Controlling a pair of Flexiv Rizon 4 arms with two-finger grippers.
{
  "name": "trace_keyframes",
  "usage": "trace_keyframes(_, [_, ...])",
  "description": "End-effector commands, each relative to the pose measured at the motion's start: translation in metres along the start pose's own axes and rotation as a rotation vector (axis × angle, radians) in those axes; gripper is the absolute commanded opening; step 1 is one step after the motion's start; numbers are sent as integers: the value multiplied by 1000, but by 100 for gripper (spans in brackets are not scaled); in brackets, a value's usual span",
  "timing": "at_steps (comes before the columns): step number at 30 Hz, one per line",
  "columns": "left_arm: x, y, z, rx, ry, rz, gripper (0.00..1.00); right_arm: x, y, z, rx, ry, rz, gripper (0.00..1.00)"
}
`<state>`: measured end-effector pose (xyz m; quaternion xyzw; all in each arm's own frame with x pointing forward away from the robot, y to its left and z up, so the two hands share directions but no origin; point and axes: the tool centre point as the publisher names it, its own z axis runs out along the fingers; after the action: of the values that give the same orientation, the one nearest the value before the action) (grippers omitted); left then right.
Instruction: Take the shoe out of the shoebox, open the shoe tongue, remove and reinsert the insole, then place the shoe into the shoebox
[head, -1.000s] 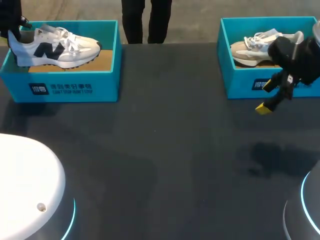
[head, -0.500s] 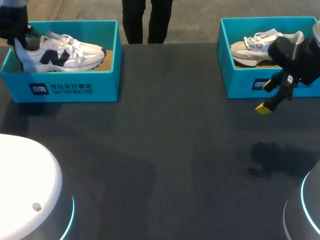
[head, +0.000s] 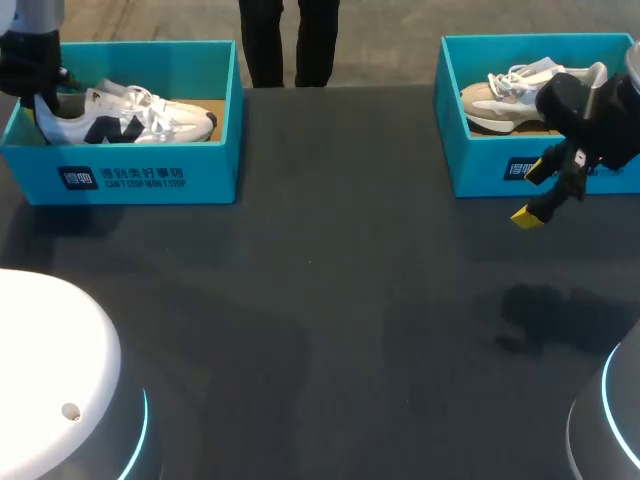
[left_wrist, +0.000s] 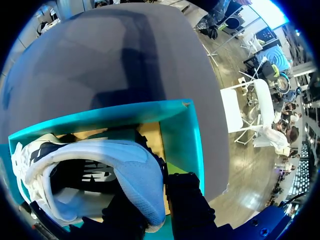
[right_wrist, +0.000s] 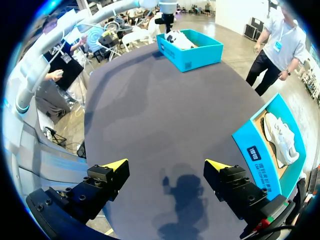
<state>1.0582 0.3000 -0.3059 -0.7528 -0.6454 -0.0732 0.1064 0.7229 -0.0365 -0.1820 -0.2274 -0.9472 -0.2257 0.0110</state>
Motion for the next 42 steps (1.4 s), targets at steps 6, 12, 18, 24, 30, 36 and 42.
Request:
trace_keyframes(6, [-2,-2,15,4,3,-2,0,-1,1,1,4,2,1,100])
trace_keyframes(12, [-5,-2,28,15,9,-5,0,-1,1,1,4,2,1,100])
trace_keyframes(18, [-8,-1,40,29,13,-5,0,-1,1,1,4,2,1,100])
trace_keyframes(24, [-10,1,48,40,16,-16,0,-1,1,1,4,2,1,100])
trace_keyframes(30, [-12,4,54,43,15,-34,0,-1,1,1,4,2,1,100])
trace_keyframes(36, [-12,7,62,56,17,-50,0,-1,1,1,4,2,1,100])
trace_keyframes(42, [-13,7,69,68,21,-55,0,-1,1,1,4,2,1,100])
